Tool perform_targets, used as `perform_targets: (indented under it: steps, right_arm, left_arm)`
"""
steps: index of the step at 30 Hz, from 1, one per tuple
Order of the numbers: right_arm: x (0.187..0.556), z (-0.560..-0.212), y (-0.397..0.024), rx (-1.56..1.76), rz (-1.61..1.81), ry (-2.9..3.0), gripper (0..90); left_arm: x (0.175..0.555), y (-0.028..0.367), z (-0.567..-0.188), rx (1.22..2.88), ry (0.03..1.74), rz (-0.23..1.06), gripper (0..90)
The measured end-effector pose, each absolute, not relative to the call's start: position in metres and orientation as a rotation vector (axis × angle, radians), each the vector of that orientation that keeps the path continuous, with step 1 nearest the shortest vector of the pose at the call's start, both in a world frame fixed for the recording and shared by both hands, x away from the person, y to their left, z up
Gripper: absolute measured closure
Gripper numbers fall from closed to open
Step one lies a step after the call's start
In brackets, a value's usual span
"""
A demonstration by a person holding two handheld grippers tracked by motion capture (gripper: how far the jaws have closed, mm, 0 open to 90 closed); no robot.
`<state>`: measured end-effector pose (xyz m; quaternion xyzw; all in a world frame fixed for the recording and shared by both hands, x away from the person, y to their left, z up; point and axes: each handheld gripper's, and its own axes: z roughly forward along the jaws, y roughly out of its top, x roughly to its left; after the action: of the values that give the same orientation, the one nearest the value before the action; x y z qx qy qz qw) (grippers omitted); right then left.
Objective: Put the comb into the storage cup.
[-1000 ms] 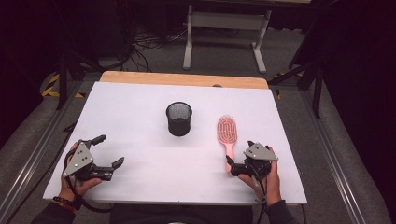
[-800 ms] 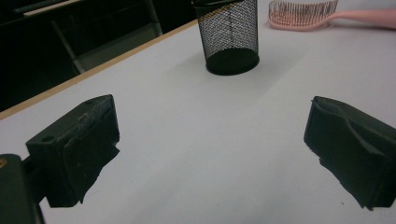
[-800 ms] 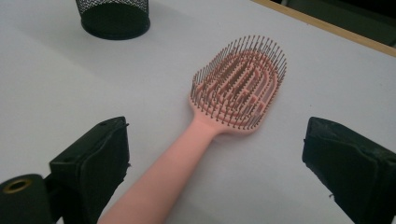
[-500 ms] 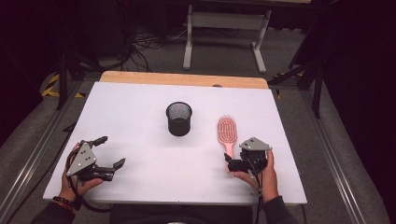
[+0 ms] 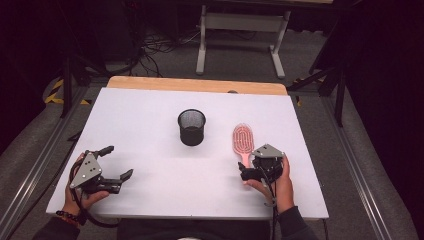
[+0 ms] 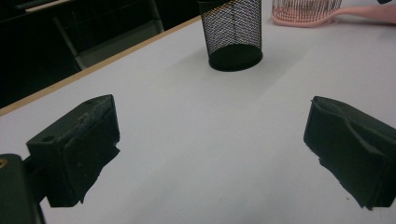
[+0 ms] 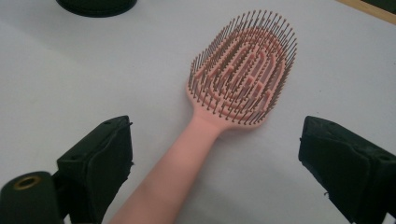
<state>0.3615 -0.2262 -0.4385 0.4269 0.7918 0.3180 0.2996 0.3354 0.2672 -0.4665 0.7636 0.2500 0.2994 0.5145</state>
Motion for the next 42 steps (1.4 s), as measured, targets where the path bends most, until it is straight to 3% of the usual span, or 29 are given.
perform_targets:
  steps: [19, 21, 23, 28, 34, 36, 42]
  right_arm:
    - [0.360, -0.454, -0.221, 1.091, 0.781, 2.174, 12.5]
    - [0.357, -0.454, -0.221, 1.047, 0.801, 2.182, 17.2]
    - [0.354, -0.454, -0.221, 0.975, 0.839, 2.207, 28.3]
    - [0.348, -0.451, -0.220, 0.878, 0.921, 2.261, 65.6]
    - [0.348, -0.449, -0.220, 0.806, 0.968, 2.325, 86.1]
    - [0.350, -0.450, -0.218, 0.785, 0.964, 2.347, 89.9]
    - [0.357, -0.453, -0.216, 0.763, 0.945, 2.417, 90.0]
  left_arm:
    - [0.336, 0.269, -0.466, 1.841, 0.601, 0.724, 4.7]
    - [0.335, 0.268, -0.466, 1.837, 0.605, 0.720, 5.0]
    - [0.335, 0.269, -0.466, 1.840, 0.603, 0.722, 5.1]
    - [0.334, 0.268, -0.466, 1.837, 0.605, 0.717, 5.4]
    - [0.336, 0.268, -0.466, 1.849, 0.597, 0.721, 5.4]
    - [0.336, 0.268, -0.466, 1.846, 0.598, 0.719, 5.4]
    - [0.336, 0.268, -0.467, 1.846, 0.596, 0.717, 5.4]
